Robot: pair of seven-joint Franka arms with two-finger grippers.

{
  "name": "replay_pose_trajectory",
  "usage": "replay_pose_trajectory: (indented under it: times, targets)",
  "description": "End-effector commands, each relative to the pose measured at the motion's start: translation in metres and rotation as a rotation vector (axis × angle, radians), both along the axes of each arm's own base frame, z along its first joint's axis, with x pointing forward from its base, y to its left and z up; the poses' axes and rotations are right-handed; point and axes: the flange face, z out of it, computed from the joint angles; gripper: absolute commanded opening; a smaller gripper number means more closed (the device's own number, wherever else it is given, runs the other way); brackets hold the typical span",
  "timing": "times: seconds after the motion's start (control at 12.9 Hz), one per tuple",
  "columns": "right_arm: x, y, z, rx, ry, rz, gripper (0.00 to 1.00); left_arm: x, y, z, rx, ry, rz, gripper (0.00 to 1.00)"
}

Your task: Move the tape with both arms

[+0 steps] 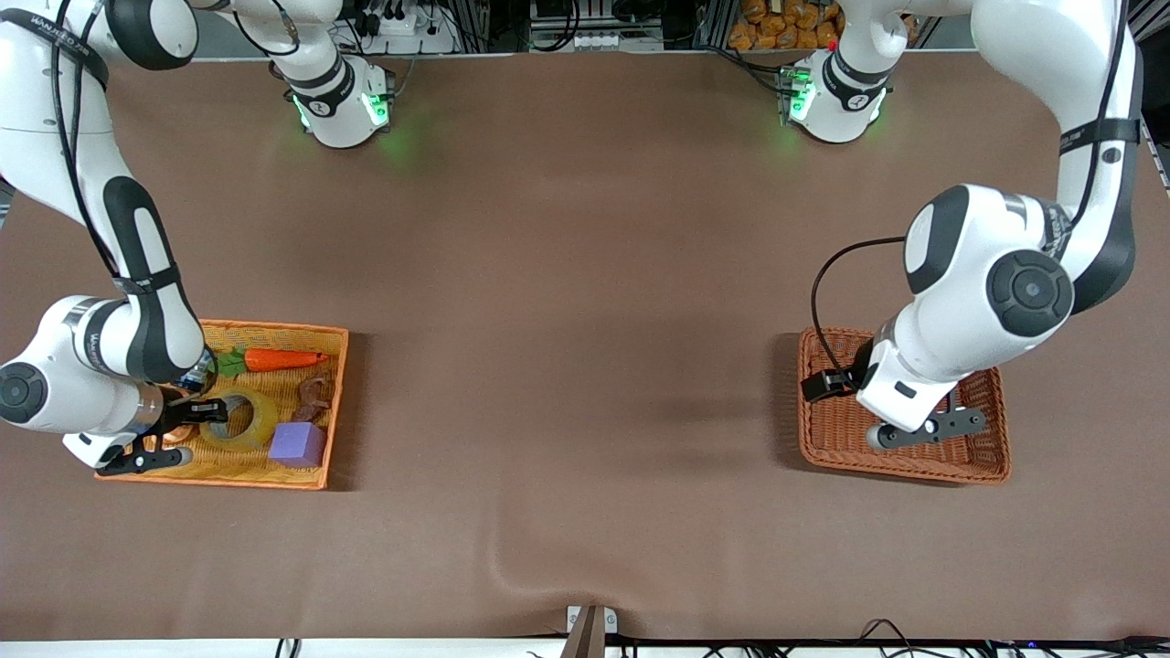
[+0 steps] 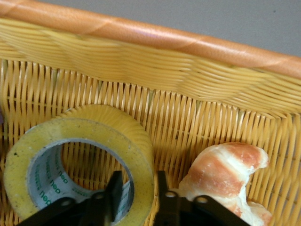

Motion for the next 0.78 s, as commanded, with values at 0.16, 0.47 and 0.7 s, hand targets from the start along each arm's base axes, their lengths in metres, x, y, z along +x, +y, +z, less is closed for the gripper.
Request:
replay_pose_trajectory:
  times: [0.16, 0.47, 0.7]
  targets:
    - [0.011, 0.003, 0.037, -0.007, -0.055, 0.044, 0.0, -0.021, -0.007, 0.049, -0.012, -0.015, -0.004, 1.0]
    - [0.016, 0.033, 0.109, 0.015, -0.101, 0.088, 0.0, -0.028, -0.012, 0.067, -0.015, -0.026, -0.017, 1.0]
    - [0.019, 0.09, 0.159, 0.062, -0.066, 0.119, 0.0, -0.029, -0.015, 0.067, -0.017, -0.025, -0.021, 1.0]
